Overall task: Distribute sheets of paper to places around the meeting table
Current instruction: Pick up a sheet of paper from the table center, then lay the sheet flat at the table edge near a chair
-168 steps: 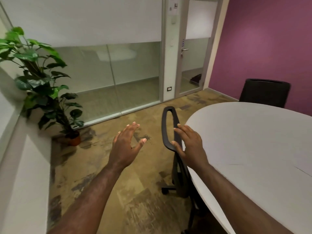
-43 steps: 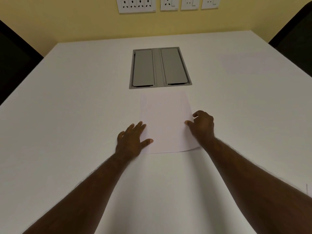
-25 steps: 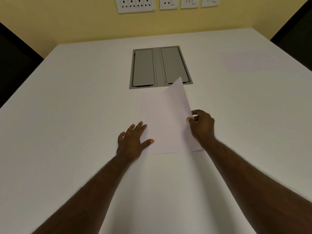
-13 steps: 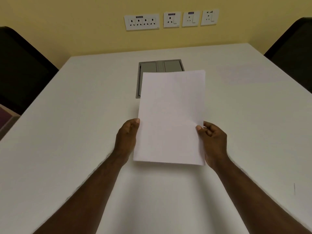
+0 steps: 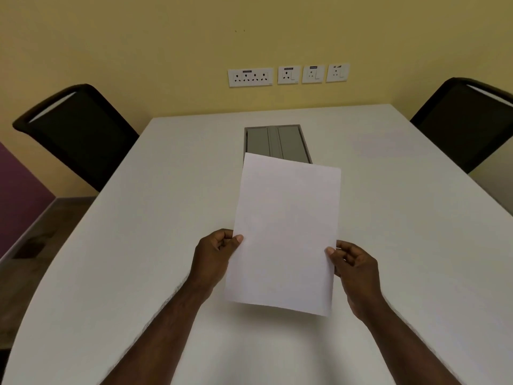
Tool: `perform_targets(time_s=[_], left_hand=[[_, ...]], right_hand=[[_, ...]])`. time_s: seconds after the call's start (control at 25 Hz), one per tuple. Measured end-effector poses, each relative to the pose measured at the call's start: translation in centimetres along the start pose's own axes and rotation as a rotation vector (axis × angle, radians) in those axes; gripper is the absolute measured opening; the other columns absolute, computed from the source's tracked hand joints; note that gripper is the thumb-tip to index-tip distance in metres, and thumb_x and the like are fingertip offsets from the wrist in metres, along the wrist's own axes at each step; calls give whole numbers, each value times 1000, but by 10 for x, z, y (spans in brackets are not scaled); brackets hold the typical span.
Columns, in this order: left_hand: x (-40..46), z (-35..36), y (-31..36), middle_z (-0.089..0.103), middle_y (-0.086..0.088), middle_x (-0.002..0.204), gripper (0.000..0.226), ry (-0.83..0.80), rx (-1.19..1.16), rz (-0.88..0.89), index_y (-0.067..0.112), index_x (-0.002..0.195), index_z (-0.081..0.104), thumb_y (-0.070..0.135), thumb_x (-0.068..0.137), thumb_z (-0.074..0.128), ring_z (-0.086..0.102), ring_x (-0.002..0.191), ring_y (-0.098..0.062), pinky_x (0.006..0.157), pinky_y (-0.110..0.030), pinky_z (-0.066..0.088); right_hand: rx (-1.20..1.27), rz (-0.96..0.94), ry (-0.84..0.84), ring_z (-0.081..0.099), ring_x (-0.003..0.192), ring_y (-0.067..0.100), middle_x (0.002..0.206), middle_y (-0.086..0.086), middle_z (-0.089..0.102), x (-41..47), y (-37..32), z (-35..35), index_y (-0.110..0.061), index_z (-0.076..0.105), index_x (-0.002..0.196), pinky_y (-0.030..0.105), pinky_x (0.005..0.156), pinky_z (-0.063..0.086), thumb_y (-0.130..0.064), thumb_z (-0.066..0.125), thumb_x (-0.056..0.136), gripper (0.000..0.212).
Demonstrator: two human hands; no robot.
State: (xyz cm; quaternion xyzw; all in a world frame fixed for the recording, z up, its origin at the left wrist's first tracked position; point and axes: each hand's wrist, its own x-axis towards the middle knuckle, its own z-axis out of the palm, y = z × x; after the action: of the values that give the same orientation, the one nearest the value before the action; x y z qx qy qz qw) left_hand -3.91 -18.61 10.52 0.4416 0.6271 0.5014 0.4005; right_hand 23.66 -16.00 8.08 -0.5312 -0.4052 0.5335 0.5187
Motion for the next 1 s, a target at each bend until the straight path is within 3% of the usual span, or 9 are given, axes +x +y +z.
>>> perform_targets(time_s=[0.12, 0.28, 0.4, 0.64, 0.8, 1.0], left_hand=[[-49, -8, 11, 77, 5, 86, 9, 13, -30, -3, 25, 84, 75, 25, 89, 67, 70, 76, -5, 63, -15, 51], [-111, -26, 25, 77, 7, 83, 8, 97, -17, -27, 22, 85, 74, 23, 89, 67, 69, 73, -3, 62, -14, 51], [-161, -42, 31, 76, 5, 80, 7, 144, 8, -46, 21, 86, 73, 23, 89, 67, 67, 71, -5, 62, -16, 50], [-225, -79, 36, 71, -14, 83, 14, 206, 91, -67, 13, 87, 70, 26, 89, 67, 58, 72, -18, 66, -31, 45], [-246, -115, 31, 66, -7, 81, 19, 228, 177, -79, 7, 89, 68, 26, 89, 67, 55, 72, -16, 68, -31, 45], [-241, -167, 16, 68, -6, 83, 18, 198, 282, -95, 8, 90, 69, 25, 90, 66, 59, 75, -17, 74, -34, 50]], right_hand=[[-69, -42, -21, 68, 69, 10, 78, -3, 74, -36, -22, -10, -14, 67, 109, 30, 67, 56, -7, 70, 84, 26], [-267, -122, -196, 65, 62, 10, 94, -12, 70, -87, -51, -17, -38, 58, 120, 20, 61, 54, -6, 71, 82, 51], [-391, -167, -296, 58, 56, 9, 107, -13, 70, -126, -59, -18, -41, 65, 106, 20, 63, 49, -8, 70, 84, 39], [-433, -181, -326, 57, 59, 18, 100, -3, 74, -189, -52, -10, -23, 71, 103, 28, 64, 47, -11, 74, 81, 26], [-440, -159, -313, 53, 50, 1, 89, -7, 74, -222, -36, 12, -18, 74, 98, 12, 56, 41, -11, 78, 77, 22], [-478, -111, -339, 55, 52, -1, 90, -6, 73, -249, -10, 58, -20, 74, 90, 19, 60, 43, -6, 77, 74, 21]])
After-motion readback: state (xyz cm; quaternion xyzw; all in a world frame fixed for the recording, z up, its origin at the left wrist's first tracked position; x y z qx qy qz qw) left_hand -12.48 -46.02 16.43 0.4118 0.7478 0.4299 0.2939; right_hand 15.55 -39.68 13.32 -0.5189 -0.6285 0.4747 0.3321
